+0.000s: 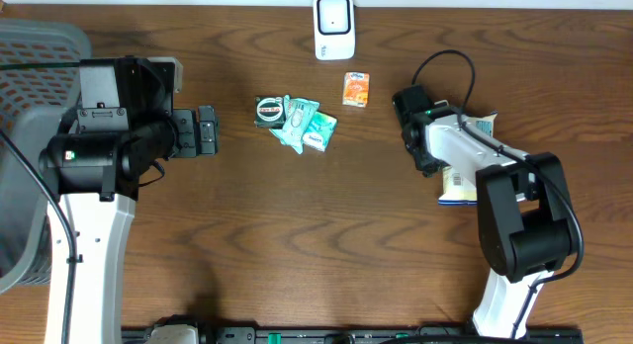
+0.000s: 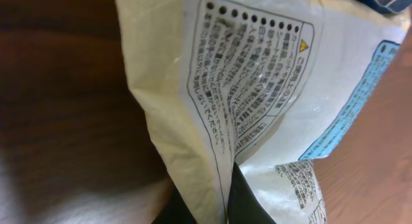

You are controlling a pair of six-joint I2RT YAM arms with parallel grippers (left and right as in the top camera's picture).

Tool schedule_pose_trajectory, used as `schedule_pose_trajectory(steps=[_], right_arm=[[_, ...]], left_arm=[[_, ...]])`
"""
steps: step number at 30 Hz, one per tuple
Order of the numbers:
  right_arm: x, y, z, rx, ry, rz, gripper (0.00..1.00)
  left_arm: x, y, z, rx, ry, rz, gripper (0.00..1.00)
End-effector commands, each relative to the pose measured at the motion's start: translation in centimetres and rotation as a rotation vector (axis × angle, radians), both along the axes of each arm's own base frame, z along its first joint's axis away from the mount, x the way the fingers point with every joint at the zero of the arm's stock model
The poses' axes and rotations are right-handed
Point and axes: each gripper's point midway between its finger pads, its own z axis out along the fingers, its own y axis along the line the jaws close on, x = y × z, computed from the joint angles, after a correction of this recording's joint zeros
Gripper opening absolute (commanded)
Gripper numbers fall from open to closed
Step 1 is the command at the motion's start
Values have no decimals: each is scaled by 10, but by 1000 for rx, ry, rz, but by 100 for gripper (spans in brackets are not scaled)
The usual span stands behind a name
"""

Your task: Scan the item barcode

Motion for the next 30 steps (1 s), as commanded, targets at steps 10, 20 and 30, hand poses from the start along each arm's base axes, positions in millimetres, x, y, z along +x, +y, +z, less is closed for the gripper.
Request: schedule_pose_trajectory(steps=[10,20,30], right_arm=[[11,159,109,978,-16,223,1],[-27,212,139,1513,118,391,1],[-32,182,85,1591,100,156,1]], left_arm=[[1,3,1,13,-3,-1,98],[1,3,1,13,-3,-1,98],[1,3,1,13,-3,-1,98]])
